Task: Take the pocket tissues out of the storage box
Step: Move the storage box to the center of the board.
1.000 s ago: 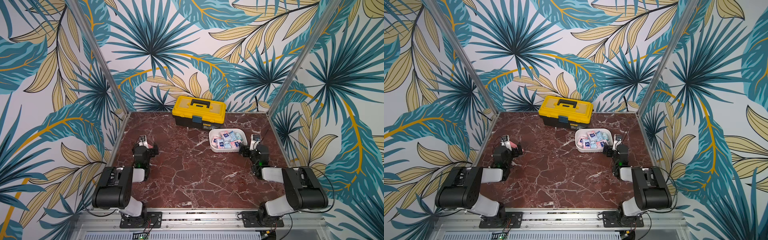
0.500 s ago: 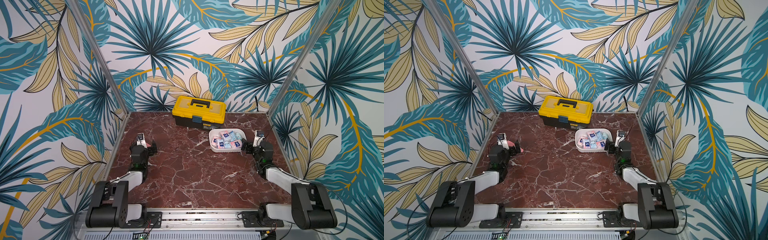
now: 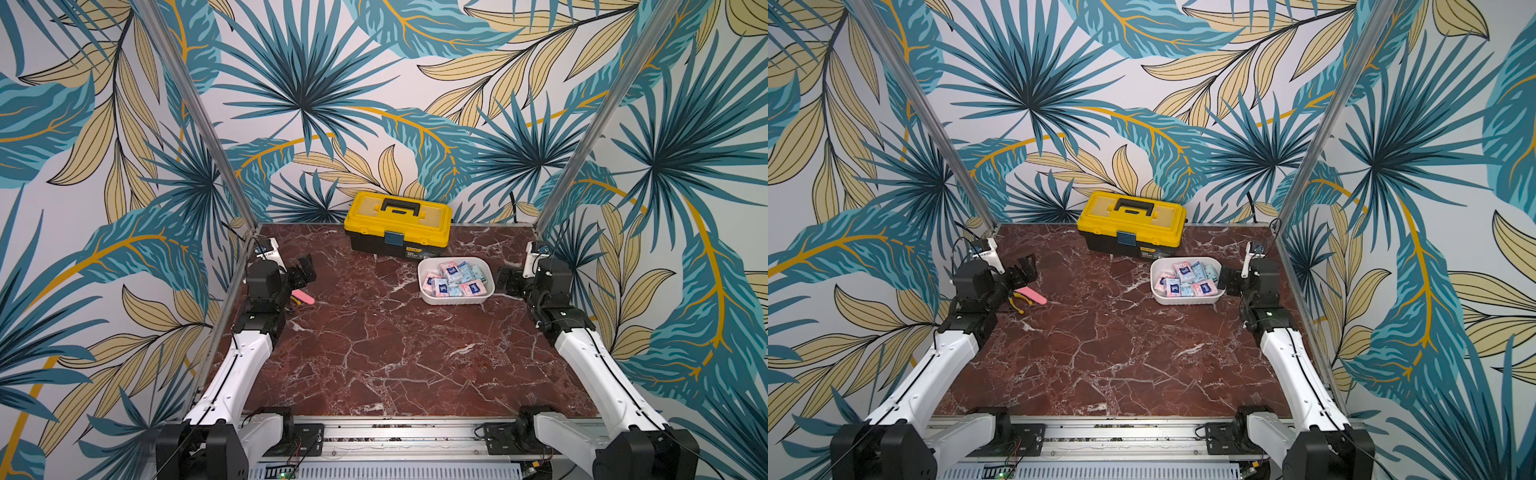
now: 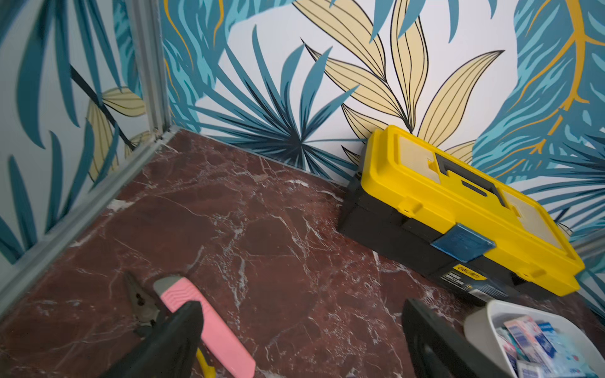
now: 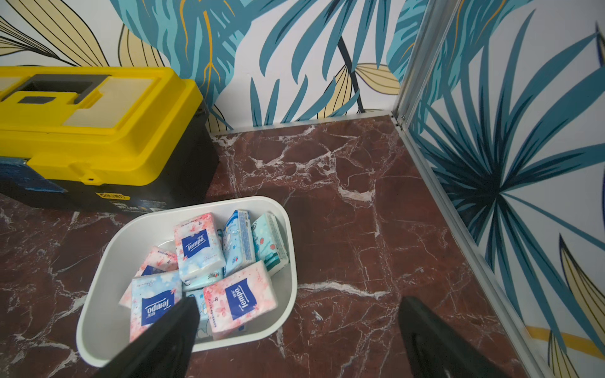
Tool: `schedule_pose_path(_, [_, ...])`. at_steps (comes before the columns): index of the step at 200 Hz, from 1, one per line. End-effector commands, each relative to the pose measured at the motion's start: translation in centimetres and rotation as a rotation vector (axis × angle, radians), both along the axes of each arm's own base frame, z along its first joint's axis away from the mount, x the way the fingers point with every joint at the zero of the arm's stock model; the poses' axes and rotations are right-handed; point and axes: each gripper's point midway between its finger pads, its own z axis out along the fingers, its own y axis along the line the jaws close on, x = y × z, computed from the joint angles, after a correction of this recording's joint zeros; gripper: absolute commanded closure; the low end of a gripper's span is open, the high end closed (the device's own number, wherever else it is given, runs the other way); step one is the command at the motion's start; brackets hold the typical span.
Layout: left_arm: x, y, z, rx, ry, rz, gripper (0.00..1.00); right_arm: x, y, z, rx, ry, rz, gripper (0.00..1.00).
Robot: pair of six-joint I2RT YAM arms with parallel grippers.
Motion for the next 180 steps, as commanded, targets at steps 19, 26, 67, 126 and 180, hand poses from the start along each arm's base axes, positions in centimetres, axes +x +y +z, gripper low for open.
schedule_pose_path(19, [-0.5,-5.8,-2.5,-0.080,0.095,-0.163,0.00,-0.1,-0.8,-3.9,0.112,0.232,-0.033,0.01])
schedule_pose_path(26, [-0.5,-6.6,-2.7,-0.093,0.096,-0.182,0.00,0.3,-1.3,-4.1,0.131,0.243,-0.046,0.01])
schedule_pose_path(67, [-0.7,-10.2,-3.8,-0.102,0.074,-0.252,0.00,2.2,-3.4,-5.8,0.262,0.314,-0.075,0.01])
schedule_pose_path(126, [-0.2,-13.0,-5.5,-0.156,0.112,-0.298,0.00,6.5,-2.6,-8.7,0.382,0.407,0.027,0.17])
schedule_pose_path(180, [0.4,-13.4,-6.8,-0.162,0.153,-0.290,0.00,8.9,-1.6,-11.7,0.448,0.490,0.102,0.36])
